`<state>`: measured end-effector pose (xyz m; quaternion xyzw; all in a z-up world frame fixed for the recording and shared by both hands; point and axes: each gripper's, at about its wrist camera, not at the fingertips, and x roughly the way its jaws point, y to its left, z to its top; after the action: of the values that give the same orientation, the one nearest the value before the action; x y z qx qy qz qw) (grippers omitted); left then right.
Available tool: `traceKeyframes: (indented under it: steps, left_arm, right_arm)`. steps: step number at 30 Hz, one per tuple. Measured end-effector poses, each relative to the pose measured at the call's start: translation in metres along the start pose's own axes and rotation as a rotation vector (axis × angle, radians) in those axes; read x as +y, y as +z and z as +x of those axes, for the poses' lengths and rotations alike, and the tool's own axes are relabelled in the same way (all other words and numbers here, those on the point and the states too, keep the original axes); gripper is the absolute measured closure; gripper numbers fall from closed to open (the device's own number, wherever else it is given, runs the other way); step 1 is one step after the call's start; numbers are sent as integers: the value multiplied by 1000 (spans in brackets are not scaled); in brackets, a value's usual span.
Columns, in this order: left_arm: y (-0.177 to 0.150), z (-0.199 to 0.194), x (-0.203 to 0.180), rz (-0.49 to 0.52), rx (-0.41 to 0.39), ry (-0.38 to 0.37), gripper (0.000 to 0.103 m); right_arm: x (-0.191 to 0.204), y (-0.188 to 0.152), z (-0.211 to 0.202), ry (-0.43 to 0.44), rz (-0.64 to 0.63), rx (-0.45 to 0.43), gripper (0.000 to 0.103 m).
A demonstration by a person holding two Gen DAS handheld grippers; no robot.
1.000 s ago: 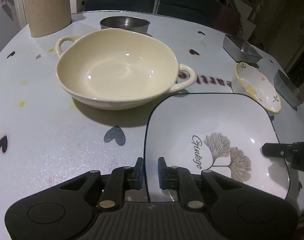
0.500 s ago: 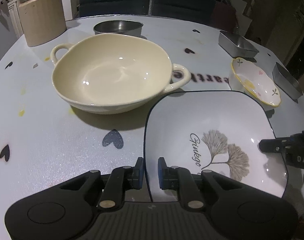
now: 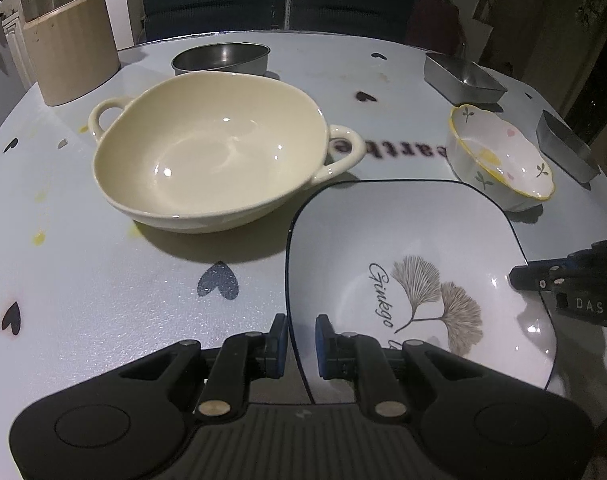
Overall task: Organize plates and bowls
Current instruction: 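Lower the white plate onto the table and open both grippers, then move both grippers to the rim of the cream two-handled bowl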
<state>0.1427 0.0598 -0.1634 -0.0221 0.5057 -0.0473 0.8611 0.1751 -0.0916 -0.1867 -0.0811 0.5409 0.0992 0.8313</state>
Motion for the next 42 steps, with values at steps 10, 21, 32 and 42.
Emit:
traceKeyframes:
  steps: [10,21,32,42]
  left_arm:
    - [1,0,0,-9,16,8,85]
    - [3,-3,-5,-19,31,1,51]
    - [8,-21,-10,-24,-5,-29,4]
    - [26,-55,-6,-77,-163,-44,0]
  right_arm:
    - [-6,-3,-1,34,34,-6,89]
    - [-20,-11,-3,101,77,-26,67]
    - [-32,-20,-18,108,99,-78,19]
    - [-50,-23,-44,140,136,-208,0]
